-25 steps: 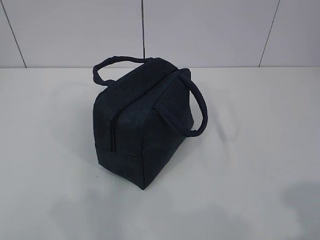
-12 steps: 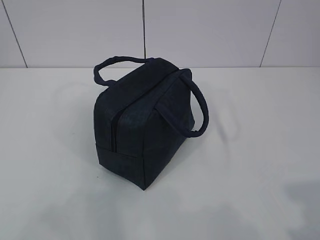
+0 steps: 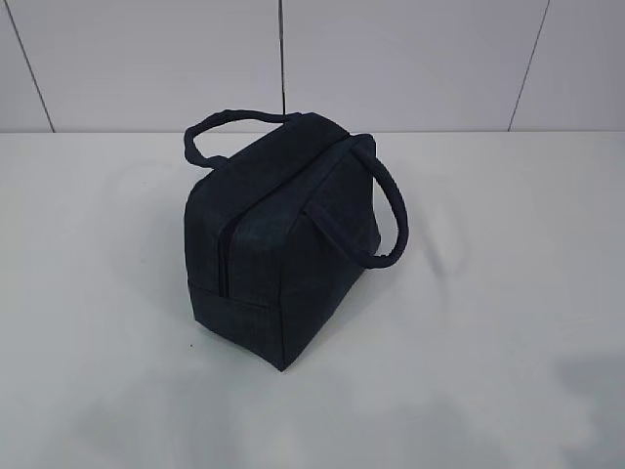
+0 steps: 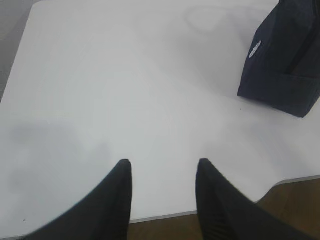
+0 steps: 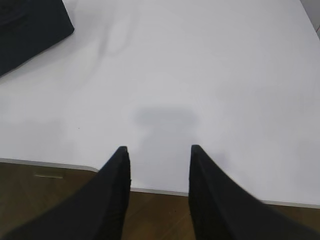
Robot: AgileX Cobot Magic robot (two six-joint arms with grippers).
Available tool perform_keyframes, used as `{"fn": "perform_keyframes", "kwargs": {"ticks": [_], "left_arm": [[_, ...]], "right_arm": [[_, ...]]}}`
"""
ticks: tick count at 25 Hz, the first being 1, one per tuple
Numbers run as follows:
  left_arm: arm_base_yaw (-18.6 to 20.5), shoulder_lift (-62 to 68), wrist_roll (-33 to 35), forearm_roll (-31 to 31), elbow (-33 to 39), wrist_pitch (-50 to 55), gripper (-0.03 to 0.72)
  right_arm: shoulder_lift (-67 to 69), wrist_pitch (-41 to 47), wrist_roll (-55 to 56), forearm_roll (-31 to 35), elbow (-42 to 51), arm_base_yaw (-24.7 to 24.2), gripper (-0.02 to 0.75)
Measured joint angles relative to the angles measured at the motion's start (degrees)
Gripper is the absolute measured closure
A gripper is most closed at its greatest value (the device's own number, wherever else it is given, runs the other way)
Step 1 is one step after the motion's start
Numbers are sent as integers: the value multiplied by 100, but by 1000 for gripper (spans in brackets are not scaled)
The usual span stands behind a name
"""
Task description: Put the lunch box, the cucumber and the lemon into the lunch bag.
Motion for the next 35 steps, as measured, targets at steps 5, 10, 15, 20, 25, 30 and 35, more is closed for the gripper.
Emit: {"fn": "perform_keyframes", "kwargs": {"ticks": [5, 10, 15, 20, 25, 30, 35], "left_arm": [[332, 0, 0, 0, 0, 0, 381], [354, 0, 0, 0, 0, 0, 381], [354, 0, 0, 0, 0, 0, 381], [354, 0, 0, 0, 0, 0, 381], [354, 0, 0, 0, 0, 0, 381], [354, 0, 0, 0, 0, 0, 381], [354, 0, 0, 0, 0, 0, 381]], "right_arm": [[0, 0, 0, 0, 0, 0, 423], [0, 0, 0, 0, 0, 0, 423], [0, 0, 0, 0, 0, 0, 423], [0, 0, 0, 0, 0, 0, 423], [0, 0, 0, 0, 0, 0, 423], [0, 0, 0, 0, 0, 0, 423], [0, 0, 0, 0, 0, 0, 423]]}}
